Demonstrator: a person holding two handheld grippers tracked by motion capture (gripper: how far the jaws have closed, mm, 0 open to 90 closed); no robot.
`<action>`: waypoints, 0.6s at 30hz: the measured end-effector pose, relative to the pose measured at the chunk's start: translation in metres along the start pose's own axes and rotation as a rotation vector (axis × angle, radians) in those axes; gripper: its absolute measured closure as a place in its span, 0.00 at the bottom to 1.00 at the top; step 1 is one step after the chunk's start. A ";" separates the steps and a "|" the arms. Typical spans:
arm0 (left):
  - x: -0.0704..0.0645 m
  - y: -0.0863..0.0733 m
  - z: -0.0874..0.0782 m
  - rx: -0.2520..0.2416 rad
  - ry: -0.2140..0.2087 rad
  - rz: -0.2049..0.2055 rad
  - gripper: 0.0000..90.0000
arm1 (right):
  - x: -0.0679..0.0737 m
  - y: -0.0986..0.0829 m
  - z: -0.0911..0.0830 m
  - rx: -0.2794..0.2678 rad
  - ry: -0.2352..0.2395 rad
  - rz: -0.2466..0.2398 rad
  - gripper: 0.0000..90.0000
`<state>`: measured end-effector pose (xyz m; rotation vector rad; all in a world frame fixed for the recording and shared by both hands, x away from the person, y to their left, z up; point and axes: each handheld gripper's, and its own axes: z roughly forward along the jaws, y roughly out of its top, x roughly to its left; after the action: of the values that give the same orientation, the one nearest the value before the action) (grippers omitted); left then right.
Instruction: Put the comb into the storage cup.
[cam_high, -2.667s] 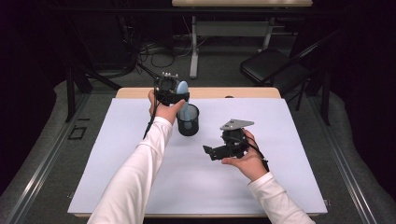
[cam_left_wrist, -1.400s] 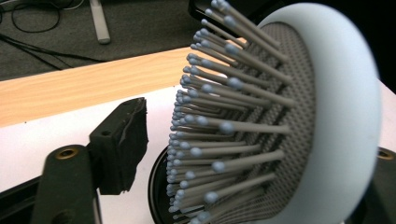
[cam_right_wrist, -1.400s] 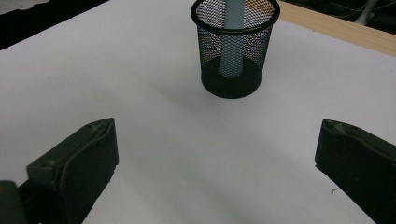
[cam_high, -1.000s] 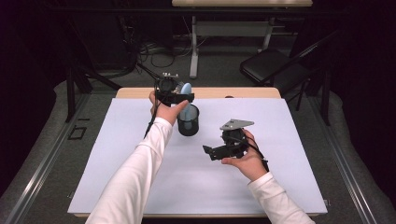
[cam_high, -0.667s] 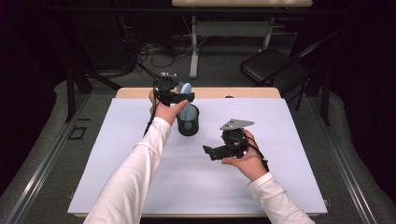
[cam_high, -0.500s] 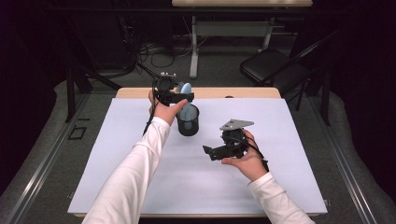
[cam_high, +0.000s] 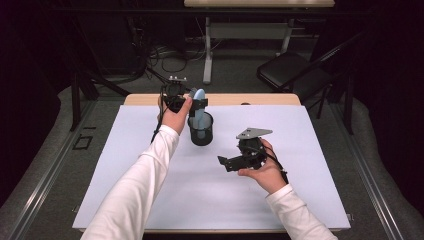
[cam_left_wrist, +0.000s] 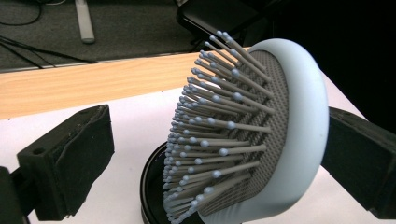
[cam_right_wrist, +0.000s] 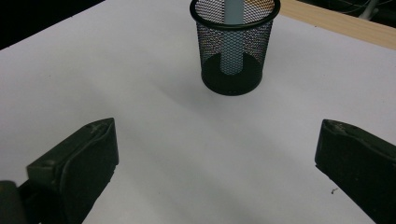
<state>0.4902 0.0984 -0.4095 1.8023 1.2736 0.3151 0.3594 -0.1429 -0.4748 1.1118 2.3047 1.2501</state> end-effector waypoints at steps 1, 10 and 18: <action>0.001 0.000 -0.001 0.003 -0.003 0.005 0.01 | 0.000 0.000 0.000 0.001 -0.001 -0.001 0.00; 0.003 0.002 -0.011 0.005 -0.016 0.001 0.01 | -0.002 0.000 -0.001 0.000 -0.001 0.002 0.00; 0.006 0.003 -0.026 0.001 -0.034 0.002 0.01 | -0.002 -0.001 -0.001 0.001 -0.004 0.001 0.00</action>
<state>0.4783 0.1165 -0.3941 1.8031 1.2482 0.2834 0.3595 -0.1452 -0.4754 1.1151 2.3023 1.2456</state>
